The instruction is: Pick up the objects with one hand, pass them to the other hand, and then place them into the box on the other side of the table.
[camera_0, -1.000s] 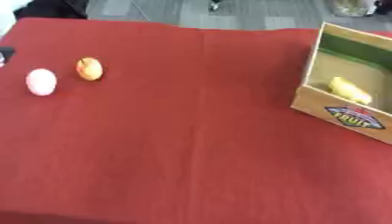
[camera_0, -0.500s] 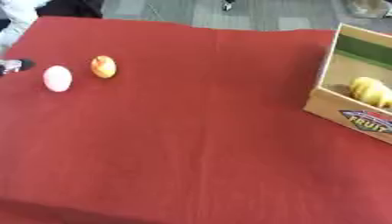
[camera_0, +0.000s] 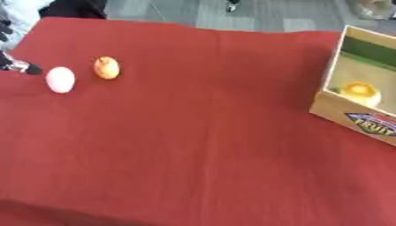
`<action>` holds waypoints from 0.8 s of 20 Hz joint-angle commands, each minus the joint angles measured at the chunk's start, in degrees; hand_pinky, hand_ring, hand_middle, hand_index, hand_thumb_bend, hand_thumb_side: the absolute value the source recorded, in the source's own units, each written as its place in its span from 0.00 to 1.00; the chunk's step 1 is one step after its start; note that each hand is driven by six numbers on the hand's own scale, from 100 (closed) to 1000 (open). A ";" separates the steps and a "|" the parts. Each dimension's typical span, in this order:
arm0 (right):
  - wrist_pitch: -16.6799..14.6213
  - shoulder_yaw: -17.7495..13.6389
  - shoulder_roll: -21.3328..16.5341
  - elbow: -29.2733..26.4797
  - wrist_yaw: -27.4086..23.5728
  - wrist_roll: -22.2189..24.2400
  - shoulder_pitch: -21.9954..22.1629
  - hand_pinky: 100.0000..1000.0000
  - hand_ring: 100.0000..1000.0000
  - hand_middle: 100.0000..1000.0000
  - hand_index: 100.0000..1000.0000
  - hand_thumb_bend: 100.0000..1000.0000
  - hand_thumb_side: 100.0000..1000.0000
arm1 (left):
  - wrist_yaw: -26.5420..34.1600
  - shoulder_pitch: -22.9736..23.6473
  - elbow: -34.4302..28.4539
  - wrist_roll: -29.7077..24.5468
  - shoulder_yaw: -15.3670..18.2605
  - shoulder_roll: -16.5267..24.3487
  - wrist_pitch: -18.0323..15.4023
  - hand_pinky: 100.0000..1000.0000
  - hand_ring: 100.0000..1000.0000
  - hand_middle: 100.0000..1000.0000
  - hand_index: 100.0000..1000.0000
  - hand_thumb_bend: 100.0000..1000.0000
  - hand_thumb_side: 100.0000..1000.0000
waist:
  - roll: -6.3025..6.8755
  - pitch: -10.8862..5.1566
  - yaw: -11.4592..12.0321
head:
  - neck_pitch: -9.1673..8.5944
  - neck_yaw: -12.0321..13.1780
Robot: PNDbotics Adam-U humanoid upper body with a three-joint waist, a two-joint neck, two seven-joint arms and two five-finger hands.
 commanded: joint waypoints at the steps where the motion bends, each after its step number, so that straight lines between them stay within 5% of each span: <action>1: 0.07 -0.59 -0.72 -1.31 -0.07 0.01 -0.94 0.98 1.00 0.74 0.83 0.00 0.28 | -2.14 -1.80 2.18 -1.47 0.18 1.15 -0.39 0.83 0.74 0.70 0.81 0.87 0.18 | 0.40 -0.80 0.07 | -0.41 0.42; 4: 0.06 -0.60 -0.73 -1.30 -0.06 0.01 -0.93 0.98 1.00 0.74 0.83 0.00 0.28 | -2.66 -2.03 2.62 -1.73 0.30 1.03 -0.76 0.83 0.74 0.70 0.81 0.87 0.18 | 0.39 -0.80 0.09 | -0.41 0.43; 8: 0.25 -0.51 -0.19 -1.10 0.48 0.22 -0.74 0.98 1.00 0.74 0.83 0.00 0.32 | -4.90 -2.83 6.16 -4.43 -0.63 -0.76 1.28 0.83 0.77 0.72 0.81 0.83 0.17 | 0.31 -0.04 -0.42 | -0.39 3.78; 12: 0.24 -0.64 -0.11 -0.93 0.81 0.25 -0.31 0.98 1.00 0.73 0.83 0.00 0.33 | -8.66 -5.33 12.18 -7.11 -0.33 -2.63 4.36 0.83 0.77 0.72 0.80 0.79 0.13 | 0.29 0.04 -0.43 | -0.33 4.24; 16: 0.25 -0.72 -0.03 -0.84 0.97 0.26 -0.07 0.98 1.00 0.73 0.83 0.00 0.34 | -12.00 -6.10 15.84 -6.91 0.71 -4.56 3.98 0.82 0.76 0.71 0.79 0.75 0.15 | 0.18 0.10 -0.42 | -0.38 4.57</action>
